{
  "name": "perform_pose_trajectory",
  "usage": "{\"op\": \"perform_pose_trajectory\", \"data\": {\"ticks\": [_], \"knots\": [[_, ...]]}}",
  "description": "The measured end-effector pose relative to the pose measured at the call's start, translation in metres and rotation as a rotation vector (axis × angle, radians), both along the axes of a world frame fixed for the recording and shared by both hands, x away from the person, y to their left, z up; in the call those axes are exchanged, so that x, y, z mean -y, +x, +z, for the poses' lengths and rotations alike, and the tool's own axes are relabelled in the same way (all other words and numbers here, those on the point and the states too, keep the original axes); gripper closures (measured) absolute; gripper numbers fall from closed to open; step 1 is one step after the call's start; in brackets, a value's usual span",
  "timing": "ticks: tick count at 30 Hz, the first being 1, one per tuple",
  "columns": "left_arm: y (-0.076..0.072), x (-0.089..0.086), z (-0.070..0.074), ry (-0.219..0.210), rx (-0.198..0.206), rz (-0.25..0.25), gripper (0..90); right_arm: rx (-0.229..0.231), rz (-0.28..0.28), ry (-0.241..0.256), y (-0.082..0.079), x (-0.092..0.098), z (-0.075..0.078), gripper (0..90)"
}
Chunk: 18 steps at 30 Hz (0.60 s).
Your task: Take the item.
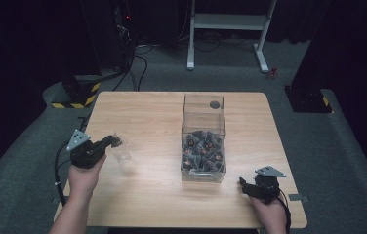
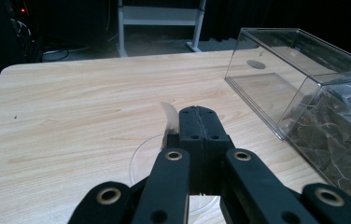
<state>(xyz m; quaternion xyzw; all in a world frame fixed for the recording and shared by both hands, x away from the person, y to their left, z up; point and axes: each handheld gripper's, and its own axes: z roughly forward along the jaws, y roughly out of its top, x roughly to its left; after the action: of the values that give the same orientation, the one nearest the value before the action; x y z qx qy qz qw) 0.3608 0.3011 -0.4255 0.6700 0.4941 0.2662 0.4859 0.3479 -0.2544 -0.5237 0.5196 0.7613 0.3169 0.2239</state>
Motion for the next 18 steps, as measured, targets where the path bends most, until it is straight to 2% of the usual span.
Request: {"op": "perform_pose_trajectory", "data": {"ticks": [18], "knots": [[0.010,0.006,-0.020,0.037,-0.038,0.004,90.0,0.000,0.016,0.002,-0.002,0.000,0.000,21.6]]}}
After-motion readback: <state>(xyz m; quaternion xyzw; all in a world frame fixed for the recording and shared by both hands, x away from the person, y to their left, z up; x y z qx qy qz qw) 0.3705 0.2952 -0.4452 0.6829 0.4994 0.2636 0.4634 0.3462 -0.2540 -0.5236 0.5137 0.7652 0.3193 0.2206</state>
